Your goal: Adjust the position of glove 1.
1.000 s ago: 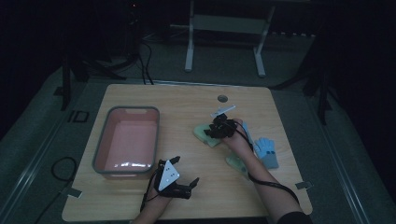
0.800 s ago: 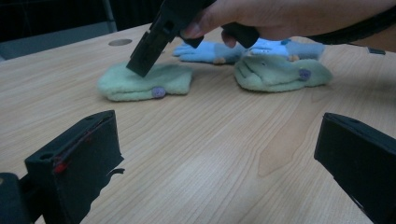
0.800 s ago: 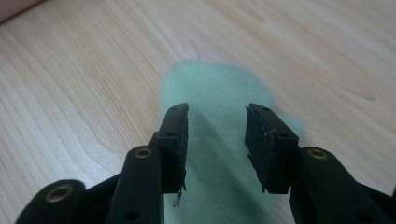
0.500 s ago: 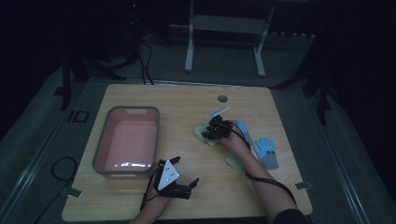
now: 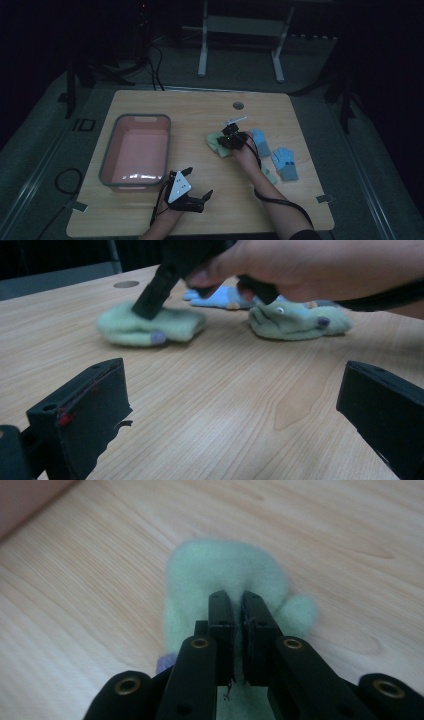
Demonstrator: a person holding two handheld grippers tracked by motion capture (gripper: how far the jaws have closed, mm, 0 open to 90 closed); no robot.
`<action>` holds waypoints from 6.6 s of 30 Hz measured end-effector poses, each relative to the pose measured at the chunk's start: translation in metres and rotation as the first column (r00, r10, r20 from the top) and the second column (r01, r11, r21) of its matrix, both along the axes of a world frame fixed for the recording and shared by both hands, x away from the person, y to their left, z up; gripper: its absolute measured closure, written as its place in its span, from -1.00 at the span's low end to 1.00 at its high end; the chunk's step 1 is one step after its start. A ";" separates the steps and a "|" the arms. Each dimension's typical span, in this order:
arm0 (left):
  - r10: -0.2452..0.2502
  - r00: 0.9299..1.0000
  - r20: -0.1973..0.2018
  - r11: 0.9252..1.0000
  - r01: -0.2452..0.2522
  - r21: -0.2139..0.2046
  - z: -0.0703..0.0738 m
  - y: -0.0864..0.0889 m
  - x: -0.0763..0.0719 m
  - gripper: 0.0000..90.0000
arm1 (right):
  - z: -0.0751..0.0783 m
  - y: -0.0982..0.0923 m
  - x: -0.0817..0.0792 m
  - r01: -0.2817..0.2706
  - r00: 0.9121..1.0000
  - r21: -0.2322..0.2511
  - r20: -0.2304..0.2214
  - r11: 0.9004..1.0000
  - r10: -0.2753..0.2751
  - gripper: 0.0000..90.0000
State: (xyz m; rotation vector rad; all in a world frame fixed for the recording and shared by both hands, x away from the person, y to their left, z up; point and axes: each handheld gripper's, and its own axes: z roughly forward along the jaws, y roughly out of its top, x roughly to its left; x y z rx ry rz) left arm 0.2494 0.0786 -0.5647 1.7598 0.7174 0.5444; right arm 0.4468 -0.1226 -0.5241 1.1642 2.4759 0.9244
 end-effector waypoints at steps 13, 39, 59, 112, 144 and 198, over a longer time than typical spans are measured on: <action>0.035 0.999 0.016 0.999 -0.035 0.006 0.000 0.000 -0.001 -0.98 | 0.032 -0.009 -0.075 0.210 0.977 0.150 -0.003 0.966 -0.212 0.89; 0.039 0.999 0.037 0.999 -0.039 0.018 0.000 -0.003 -0.004 -0.98 | -0.018 -0.010 -0.128 0.270 0.962 0.136 -0.003 0.953 -0.272 0.42; 0.040 0.999 0.038 0.999 -0.041 0.028 0.000 -0.005 -0.004 -0.98 | -0.017 -0.029 -0.097 -0.174 0.979 0.001 0.104 0.985 0.173 0.30; 0.052 0.998 0.029 0.998 -0.053 0.017 0.000 -0.004 -0.002 -0.98 | 0.033 -0.093 -0.101 -0.136 0.983 0.026 0.129 0.990 0.131 0.33; 0.067 0.997 0.031 0.997 -0.068 0.030 0.000 -0.004 -0.003 -0.98 | -0.015 -0.138 -0.104 -0.165 0.986 -0.049 0.014 0.985 0.166 0.87; -0.003 1.000 0.021 1.000 0.003 -0.009 0.000 -0.002 -0.003 -0.93 | 0.015 -0.128 -0.127 0.252 0.965 0.093 0.053 0.963 -0.258 0.34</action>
